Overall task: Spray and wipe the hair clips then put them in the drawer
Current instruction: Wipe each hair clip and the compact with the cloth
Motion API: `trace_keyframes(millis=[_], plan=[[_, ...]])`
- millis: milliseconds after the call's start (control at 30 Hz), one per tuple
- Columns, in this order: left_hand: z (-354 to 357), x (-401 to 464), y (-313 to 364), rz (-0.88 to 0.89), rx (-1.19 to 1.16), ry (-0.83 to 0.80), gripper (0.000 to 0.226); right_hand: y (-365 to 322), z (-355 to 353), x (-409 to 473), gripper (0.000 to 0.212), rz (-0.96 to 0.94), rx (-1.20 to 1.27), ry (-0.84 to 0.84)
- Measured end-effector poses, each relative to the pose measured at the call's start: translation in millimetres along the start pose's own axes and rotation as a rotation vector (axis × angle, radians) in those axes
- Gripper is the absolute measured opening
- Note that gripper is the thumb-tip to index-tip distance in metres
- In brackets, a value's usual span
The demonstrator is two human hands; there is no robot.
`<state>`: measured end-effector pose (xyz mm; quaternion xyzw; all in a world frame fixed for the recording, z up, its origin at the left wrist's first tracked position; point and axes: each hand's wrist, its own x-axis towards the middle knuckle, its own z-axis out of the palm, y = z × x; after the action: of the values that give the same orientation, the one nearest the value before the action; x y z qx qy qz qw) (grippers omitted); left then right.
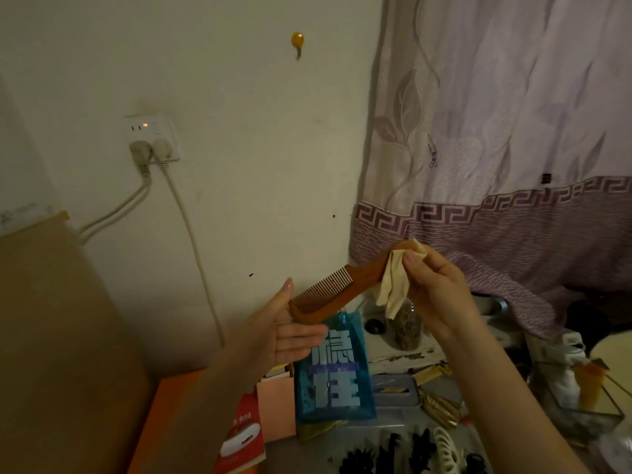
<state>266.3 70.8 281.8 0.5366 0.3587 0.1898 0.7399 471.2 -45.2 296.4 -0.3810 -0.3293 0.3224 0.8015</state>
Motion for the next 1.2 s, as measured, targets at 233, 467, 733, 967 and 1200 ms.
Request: trace_keyframes(millis=[233,467,733,967,1200], plan=[[3,-4,0,0.022,-0.069,0.055,0.059,8,-9,-5,0.017,0.033,0.024,-0.004],[1,-5,-2,0.129,-0.132,0.052,0.051,10,-17,-8,0.02,0.064,-0.016,-0.05],[-9,-7,-8,0.279,-0.084,0.045,0.045,18,-22,-11,0.019,0.158,0.042,0.001],[-10,-5,-16,0.434,-0.042,0.156,0.033,28,-16,-14,0.031,0.229,0.054,0.078],[-9,-5,-17,0.523,-0.048,0.27,0.03,32,-9,-12,0.026,0.243,0.05,0.148]])
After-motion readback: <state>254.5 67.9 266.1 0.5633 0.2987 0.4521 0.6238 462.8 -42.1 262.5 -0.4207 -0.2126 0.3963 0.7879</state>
